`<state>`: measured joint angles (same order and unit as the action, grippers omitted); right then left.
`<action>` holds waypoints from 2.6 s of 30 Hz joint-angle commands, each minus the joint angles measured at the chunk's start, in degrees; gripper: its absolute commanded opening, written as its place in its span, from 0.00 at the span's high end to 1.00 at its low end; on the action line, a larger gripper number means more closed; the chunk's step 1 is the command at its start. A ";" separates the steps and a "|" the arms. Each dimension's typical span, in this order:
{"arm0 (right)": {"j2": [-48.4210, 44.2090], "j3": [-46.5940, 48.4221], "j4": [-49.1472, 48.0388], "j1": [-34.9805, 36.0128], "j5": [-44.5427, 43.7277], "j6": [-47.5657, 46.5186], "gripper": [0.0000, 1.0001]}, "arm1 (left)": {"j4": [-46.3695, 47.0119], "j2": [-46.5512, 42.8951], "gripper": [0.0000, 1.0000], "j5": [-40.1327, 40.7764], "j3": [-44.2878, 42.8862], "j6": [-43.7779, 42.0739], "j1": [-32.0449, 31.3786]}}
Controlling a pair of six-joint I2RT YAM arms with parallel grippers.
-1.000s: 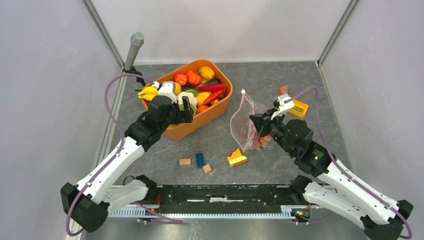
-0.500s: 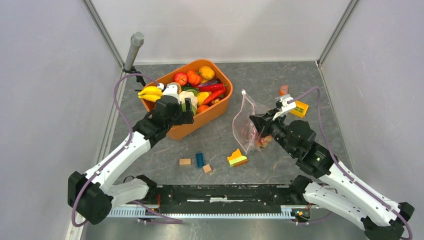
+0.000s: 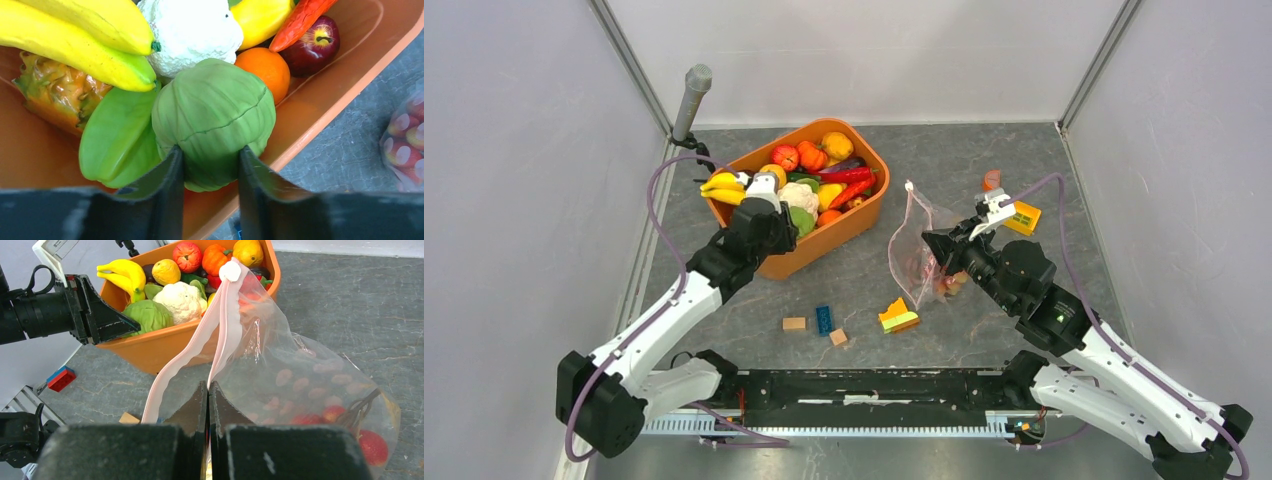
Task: Place the food in the zip-top bag and seal the zipper
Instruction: Pick up the fake vegetable from the bin, then place the fake vegetable in the zipper food storage bag.
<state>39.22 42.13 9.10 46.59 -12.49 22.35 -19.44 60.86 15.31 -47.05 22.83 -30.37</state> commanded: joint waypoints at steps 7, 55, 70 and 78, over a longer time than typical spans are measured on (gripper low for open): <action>-0.63 -0.19 -2.95 -0.09 -0.04 0.94 1.00 | 4.95 -8.84 0.87 -6.32 0.08 -0.64 0.13; 0.08 -0.08 -5.07 -0.09 2.07 3.37 1.00 | 33.00 0.35 0.92 -36.62 0.56 4.99 -15.25; -1.40 1.04 -7.28 -0.09 5.10 3.74 1.00 | 19.84 2.42 0.90 -21.87 -4.05 -0.43 -18.41; -1.73 0.67 -8.17 -0.10 5.37 3.95 1.00 | 19.71 5.39 0.71 -29.93 -7.97 -1.54 -20.53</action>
<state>38.57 41.32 5.04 46.28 -7.77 25.74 -1.02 65.30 -10.66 -50.72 24.47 -49.60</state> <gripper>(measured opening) 0.010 0.450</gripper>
